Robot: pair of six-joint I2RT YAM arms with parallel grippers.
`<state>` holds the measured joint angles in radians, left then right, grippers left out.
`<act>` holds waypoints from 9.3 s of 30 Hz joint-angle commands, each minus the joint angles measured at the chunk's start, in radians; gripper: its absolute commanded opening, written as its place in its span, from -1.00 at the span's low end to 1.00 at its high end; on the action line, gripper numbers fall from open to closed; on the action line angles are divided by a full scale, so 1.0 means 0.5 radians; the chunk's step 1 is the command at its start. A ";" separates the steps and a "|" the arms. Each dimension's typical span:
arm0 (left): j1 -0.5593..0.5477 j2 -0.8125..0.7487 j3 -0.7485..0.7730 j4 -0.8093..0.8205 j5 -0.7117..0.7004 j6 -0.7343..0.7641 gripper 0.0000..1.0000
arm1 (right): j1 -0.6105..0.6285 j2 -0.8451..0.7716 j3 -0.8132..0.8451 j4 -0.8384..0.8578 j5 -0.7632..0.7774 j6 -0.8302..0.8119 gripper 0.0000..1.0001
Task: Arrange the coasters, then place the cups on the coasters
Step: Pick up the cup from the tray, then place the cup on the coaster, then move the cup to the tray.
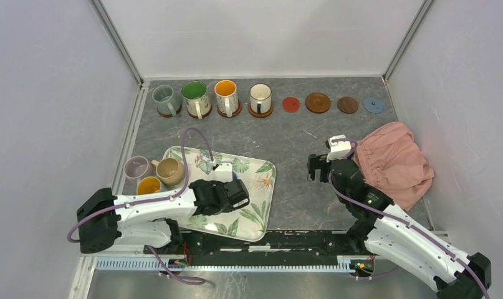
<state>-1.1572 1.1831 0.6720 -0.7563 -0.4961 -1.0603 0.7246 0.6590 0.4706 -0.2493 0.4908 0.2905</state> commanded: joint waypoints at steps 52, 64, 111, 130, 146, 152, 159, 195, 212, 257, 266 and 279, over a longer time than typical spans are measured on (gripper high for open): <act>0.626 1.835 2.291 1.440 0.102 1.772 -0.95 | -0.004 -0.364 0.531 -0.468 0.637 0.020 0.96; 0.795 2.507 3.247 1.170 0.185 1.882 -0.95 | -0.002 -0.325 0.592 -0.516 0.565 0.025 0.96; 0.866 2.812 3.499 1.073 0.320 1.860 -0.41 | -0.002 -0.327 0.596 -0.606 0.490 0.069 0.96; 0.866 2.678 3.354 1.090 0.326 1.803 -0.15 | -0.004 -0.328 0.584 -0.581 0.488 0.061 0.96; 0.830 2.296 3.000 1.137 0.413 1.772 0.45 | -0.001 -0.314 0.542 -0.499 0.455 0.034 0.96; 0.785 1.948 2.604 1.161 0.406 1.635 0.82 | -0.003 -0.316 0.456 -0.426 0.449 0.027 0.96; 0.775 1.329 1.812 1.306 0.398 1.354 0.99 | -0.004 -0.258 0.344 -0.291 0.396 0.026 0.96; 0.812 -0.467 0.430 -0.668 -0.730 -0.453 0.99 | -0.004 -0.037 0.153 0.015 0.223 0.011 0.96; 1.349 -0.428 0.479 -0.411 -0.754 0.061 0.99 | -0.003 -0.038 0.148 0.044 0.209 -0.068 0.96; 2.422 0.244 0.329 0.451 0.014 0.430 0.99 | -0.002 -0.014 0.148 0.020 0.204 -0.151 0.96; 2.339 0.211 0.316 0.468 0.065 0.449 0.99 | -0.003 -0.014 0.148 0.022 0.208 -0.148 0.96; 1.866 0.278 0.362 0.453 0.070 0.304 0.99 | -0.003 -0.046 0.157 -0.017 0.229 -0.140 0.96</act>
<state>-0.1577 1.3090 0.8375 -0.5430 -0.4873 -0.8413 0.7246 0.6518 0.5434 -0.2649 0.5838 0.2218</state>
